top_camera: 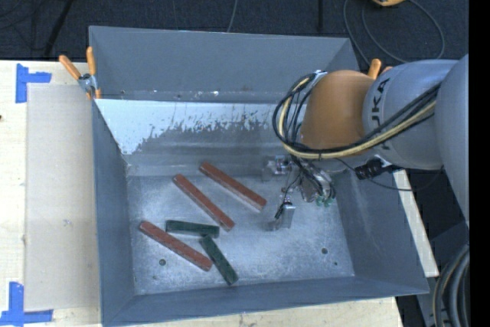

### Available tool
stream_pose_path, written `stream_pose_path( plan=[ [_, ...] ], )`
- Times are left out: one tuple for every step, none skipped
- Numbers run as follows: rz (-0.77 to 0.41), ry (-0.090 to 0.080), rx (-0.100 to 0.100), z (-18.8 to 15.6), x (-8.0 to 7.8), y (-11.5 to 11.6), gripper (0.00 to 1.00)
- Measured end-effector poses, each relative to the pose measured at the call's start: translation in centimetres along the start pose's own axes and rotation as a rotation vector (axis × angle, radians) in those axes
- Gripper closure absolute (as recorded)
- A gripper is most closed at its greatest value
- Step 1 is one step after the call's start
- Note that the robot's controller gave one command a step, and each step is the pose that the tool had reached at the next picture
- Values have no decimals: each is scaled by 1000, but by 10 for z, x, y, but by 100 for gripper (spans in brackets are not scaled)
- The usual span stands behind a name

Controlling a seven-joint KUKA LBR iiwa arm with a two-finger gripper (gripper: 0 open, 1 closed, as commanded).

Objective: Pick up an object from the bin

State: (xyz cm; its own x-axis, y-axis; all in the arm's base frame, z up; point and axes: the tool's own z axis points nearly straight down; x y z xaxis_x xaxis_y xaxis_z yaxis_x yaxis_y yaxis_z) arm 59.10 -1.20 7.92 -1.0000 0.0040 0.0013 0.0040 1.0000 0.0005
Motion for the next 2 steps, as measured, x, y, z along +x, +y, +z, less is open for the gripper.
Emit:
stream_pose_path(
  plan=[
    [-15, -3, 1, 7, -18, 48, 0],
    [28, -2, 1, -7, -31, 49, 100]
  ],
)
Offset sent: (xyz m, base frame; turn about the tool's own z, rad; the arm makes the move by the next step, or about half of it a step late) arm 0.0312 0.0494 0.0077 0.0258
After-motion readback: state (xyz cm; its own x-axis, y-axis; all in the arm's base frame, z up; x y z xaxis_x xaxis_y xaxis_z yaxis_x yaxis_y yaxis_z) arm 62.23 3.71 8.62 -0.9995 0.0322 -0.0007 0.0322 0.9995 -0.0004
